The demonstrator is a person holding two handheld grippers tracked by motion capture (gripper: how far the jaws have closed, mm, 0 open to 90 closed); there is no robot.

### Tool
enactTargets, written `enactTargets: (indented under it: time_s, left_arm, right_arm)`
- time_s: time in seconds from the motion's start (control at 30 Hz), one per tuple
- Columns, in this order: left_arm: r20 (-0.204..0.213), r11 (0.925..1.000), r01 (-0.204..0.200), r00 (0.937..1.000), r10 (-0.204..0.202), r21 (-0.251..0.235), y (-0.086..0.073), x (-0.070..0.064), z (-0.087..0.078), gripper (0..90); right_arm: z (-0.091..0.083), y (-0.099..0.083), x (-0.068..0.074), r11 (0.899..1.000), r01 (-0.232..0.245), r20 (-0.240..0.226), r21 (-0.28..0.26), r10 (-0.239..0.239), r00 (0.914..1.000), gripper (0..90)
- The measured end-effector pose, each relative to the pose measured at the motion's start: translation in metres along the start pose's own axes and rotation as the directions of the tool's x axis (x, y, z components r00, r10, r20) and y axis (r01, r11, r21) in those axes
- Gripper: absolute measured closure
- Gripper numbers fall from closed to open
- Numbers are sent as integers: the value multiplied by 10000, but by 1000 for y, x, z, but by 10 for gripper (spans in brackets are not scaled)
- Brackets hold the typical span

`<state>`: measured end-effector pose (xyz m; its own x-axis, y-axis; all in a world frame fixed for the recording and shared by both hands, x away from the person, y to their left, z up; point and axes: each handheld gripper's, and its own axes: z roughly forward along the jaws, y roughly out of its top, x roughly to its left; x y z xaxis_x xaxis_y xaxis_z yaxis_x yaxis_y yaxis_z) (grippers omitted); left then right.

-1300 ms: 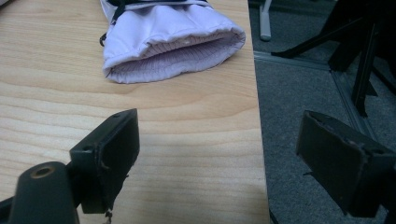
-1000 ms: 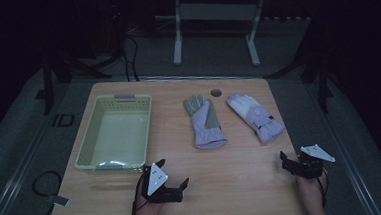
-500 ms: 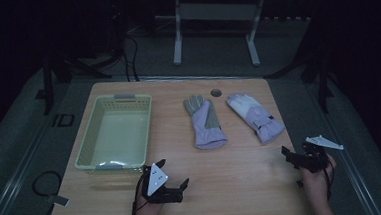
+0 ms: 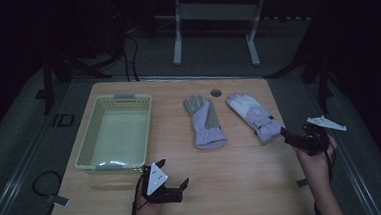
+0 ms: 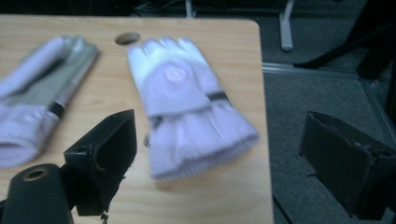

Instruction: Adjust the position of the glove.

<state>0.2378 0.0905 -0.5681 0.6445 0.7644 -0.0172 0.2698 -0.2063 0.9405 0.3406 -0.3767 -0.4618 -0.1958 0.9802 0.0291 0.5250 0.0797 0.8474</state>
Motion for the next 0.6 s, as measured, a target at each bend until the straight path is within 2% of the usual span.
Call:
enactTargets:
  time_s: [0.07, 0.2, 0.37, 0.4, 0.6]
  left_arm:
    - [11, 10000, 5, 10000, -5, 2, 0, 0, 0, 0]
    - [71, 9999, 140, 9999, -139, -43, 0, 1, 0, 0]
    - [71, 9999, 155, 9999, -155, -70, 0, 1, 0, 0]
    - [57, 9999, 135, 9999, -135, -44, 0, 1, 0, 0]
    - [42, 10000, 89, 10000, -89, -13, 0, 0, 0, 0]
  right_arm:
    - [0, 8, 6, 9999, 122, 6, -67, -122, 9999, 106]
    - [2, 23, 16, 9994, 330, -338, -135, -335, 9989, 106]
    - [4, 32, 28, 9986, 509, -533, -105, -514, 9973, 106]
    - [6, 37, 34, 9979, 640, -651, -108, -646, 9958, 109]
    - [10, 50, 51, 9952, 919, -1055, -330, -949, 9899, 137]
